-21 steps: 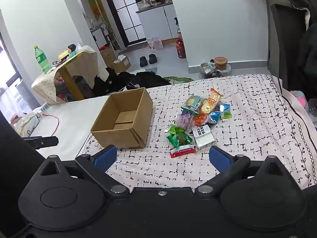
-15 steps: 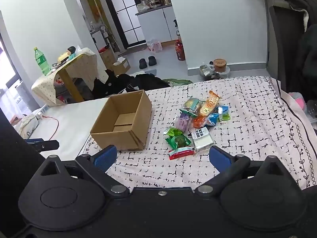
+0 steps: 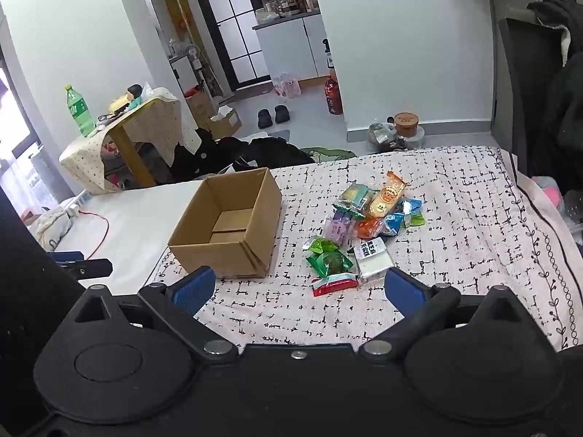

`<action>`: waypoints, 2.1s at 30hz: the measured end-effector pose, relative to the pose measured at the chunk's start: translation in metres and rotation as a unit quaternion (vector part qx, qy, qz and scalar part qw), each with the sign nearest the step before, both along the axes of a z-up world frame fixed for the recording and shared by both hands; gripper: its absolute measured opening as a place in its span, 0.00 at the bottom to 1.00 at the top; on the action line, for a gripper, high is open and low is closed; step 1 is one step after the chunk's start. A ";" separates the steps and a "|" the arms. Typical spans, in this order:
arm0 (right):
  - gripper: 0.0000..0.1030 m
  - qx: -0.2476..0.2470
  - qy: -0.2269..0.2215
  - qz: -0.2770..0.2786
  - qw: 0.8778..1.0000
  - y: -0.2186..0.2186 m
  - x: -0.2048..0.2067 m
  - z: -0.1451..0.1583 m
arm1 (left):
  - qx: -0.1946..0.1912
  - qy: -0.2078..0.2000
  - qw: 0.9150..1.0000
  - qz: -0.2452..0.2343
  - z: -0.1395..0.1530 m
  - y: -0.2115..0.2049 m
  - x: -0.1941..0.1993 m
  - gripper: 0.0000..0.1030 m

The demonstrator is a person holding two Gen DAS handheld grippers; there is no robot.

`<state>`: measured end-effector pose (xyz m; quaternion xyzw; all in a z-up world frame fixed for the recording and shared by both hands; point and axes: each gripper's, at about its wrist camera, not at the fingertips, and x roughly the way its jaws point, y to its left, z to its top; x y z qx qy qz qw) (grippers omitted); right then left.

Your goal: Organize snacks

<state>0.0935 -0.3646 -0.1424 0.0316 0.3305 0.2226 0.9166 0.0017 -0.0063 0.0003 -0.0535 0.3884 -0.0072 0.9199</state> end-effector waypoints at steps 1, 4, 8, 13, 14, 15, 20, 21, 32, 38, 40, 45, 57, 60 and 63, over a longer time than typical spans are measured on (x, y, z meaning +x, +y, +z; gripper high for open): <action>0.98 -0.004 -0.001 -0.001 1.000 0.001 0.000 0.000 | 0.000 -0.001 1.000 -0.001 0.000 0.000 0.000 1.00; 0.98 -0.009 0.004 -0.005 1.000 0.003 0.002 -0.002 | -0.003 -0.003 1.000 -0.004 -0.001 0.002 -0.001 1.00; 0.98 -0.011 0.002 -0.007 1.000 0.002 0.001 -0.002 | -0.007 -0.004 1.000 -0.006 -0.002 0.005 0.000 1.00; 0.99 -0.021 -0.002 -0.007 1.000 0.005 0.000 -0.001 | -0.006 -0.006 1.000 -0.009 -0.002 0.007 0.000 1.00; 0.99 -0.021 -0.001 -0.007 1.000 0.004 0.000 -0.001 | -0.007 -0.006 1.000 -0.008 -0.002 0.007 0.000 1.00; 0.99 -0.021 -0.001 -0.007 1.000 0.004 0.000 -0.001 | -0.008 -0.006 1.000 -0.009 -0.002 0.008 0.000 1.00; 0.99 -0.021 -0.002 -0.011 1.000 0.003 0.000 -0.001 | -0.008 -0.008 1.000 -0.009 -0.002 0.007 0.000 1.00; 0.99 -0.021 -0.003 -0.011 1.000 0.003 0.000 0.000 | -0.009 -0.008 1.000 -0.009 -0.002 0.007 0.000 1.00; 1.00 -0.027 -0.012 -0.011 0.999 0.006 -0.001 0.003 | -0.013 -0.015 1.000 -0.006 -0.003 0.007 -0.002 1.00; 1.00 -0.032 -0.011 -0.006 0.999 0.007 -0.001 0.001 | -0.013 -0.020 1.000 -0.007 -0.004 0.007 -0.003 1.00; 1.00 -0.032 -0.012 -0.007 0.999 0.007 -0.001 0.001 | -0.014 -0.020 1.000 -0.008 -0.004 0.008 -0.002 1.00; 1.00 -0.032 -0.011 -0.008 0.999 0.007 -0.002 0.001 | -0.012 -0.020 1.000 -0.007 -0.003 0.007 -0.002 1.00; 1.00 -0.029 -0.006 -0.007 1.000 0.005 -0.001 -0.002 | -0.014 -0.020 1.000 -0.007 -0.003 0.008 -0.003 1.00; 1.00 -0.031 -0.007 -0.008 0.999 0.005 -0.002 -0.002 | -0.014 -0.020 1.000 -0.007 -0.003 0.009 -0.003 1.00; 1.00 -0.029 -0.006 -0.008 1.000 0.006 -0.002 -0.002 | -0.015 -0.021 1.000 -0.006 -0.004 0.010 -0.004 1.00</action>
